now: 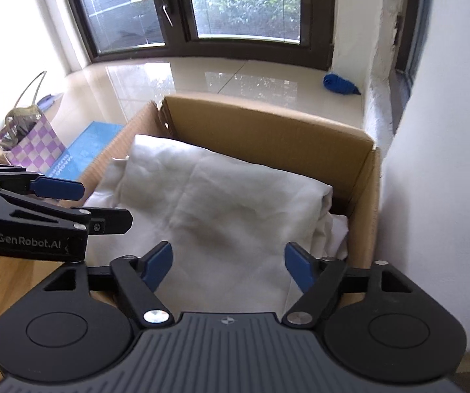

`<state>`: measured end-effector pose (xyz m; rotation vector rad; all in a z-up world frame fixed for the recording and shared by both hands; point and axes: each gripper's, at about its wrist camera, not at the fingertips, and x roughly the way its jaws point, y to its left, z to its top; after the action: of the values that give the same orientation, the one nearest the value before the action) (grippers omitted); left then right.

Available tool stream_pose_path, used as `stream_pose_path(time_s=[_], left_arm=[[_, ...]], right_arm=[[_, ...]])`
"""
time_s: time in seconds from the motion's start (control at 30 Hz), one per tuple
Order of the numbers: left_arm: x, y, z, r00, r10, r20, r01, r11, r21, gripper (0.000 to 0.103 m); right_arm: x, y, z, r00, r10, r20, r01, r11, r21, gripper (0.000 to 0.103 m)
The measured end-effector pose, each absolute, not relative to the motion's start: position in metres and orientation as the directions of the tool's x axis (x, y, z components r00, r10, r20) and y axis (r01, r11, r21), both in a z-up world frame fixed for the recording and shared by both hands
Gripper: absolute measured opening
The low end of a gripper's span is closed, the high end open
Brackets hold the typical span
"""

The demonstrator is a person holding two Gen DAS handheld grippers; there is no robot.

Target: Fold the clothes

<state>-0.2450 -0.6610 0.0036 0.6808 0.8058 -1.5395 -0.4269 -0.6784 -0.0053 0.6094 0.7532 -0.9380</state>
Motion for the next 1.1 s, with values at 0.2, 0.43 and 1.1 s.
stream_pose_path(time_s=[0.2,0.43,1.1], left_arm=[[-0.249,-0.636,0.027,-0.140,-0.624,-0.769,0.989,-0.048,-0.141,0.097],[-0.251,-0.597,0.040,-0.125,-0.646,-0.753,0.992,-0.056,-0.116,0.103],[-0.222,-0.517,0.051,-0.085,-0.660,-0.747,0.992,0.018,-0.129,0.103]], right_arm=[[-0.439,-0.646,0.015,0.373,-0.515,-0.772,0.886,0.445,0.131,0.092],[-0.450,-0.610,0.034,0.357,-0.551,-0.755,0.904,0.406,0.131,0.095],[-0.421,-0.529,0.051,0.319,-0.605,-0.729,0.923,0.374,0.093,0.099]])
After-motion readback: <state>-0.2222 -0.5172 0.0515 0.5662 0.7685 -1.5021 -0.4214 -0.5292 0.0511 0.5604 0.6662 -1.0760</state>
